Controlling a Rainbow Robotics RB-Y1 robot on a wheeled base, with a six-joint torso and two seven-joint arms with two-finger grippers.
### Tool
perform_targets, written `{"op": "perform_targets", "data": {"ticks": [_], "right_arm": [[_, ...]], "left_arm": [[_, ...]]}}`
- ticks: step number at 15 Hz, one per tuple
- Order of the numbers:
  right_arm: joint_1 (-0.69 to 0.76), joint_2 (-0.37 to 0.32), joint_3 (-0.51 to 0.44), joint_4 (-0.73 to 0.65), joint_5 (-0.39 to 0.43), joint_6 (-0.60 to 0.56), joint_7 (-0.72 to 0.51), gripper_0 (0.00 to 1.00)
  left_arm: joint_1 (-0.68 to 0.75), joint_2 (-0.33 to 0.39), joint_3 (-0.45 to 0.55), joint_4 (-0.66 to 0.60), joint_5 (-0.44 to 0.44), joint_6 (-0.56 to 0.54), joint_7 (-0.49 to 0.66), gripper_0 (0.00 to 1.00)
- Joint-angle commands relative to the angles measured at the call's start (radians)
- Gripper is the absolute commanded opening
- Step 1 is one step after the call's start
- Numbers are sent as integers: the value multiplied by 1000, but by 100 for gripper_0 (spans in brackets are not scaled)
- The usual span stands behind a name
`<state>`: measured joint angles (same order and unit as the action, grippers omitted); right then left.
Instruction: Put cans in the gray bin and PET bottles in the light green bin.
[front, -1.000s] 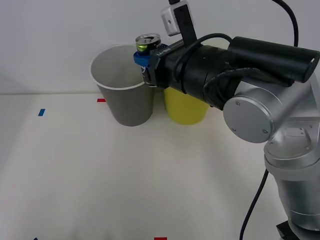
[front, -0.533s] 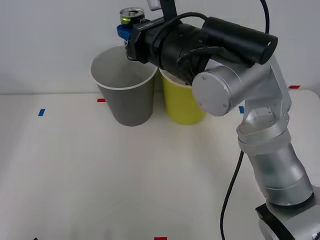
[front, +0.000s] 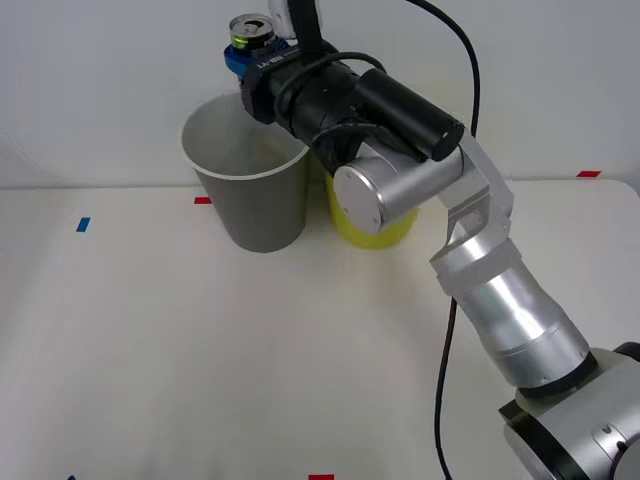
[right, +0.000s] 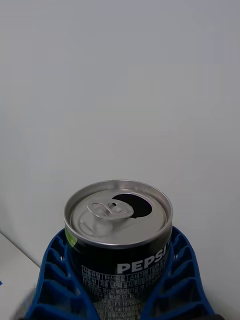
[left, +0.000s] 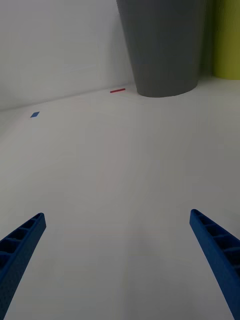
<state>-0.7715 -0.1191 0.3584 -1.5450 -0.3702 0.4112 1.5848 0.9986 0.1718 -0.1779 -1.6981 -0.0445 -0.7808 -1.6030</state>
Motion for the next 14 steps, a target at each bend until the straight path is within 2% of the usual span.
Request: {"op": "perform_targets", "data": {"ticks": [1, 4, 14], "right_arm": [[-32, 10, 4, 69, 17, -26, -9, 0], [-61, 27, 10, 169, 13, -109, -14, 0], [-63, 49, 34, 171, -6, -109, -46, 0]], "left_arm": [[0, 0, 0, 0, 0, 0, 0, 100], [0, 0, 0, 0, 0, 0, 0, 100], [0, 0, 0, 0, 0, 0, 0, 100]]}}
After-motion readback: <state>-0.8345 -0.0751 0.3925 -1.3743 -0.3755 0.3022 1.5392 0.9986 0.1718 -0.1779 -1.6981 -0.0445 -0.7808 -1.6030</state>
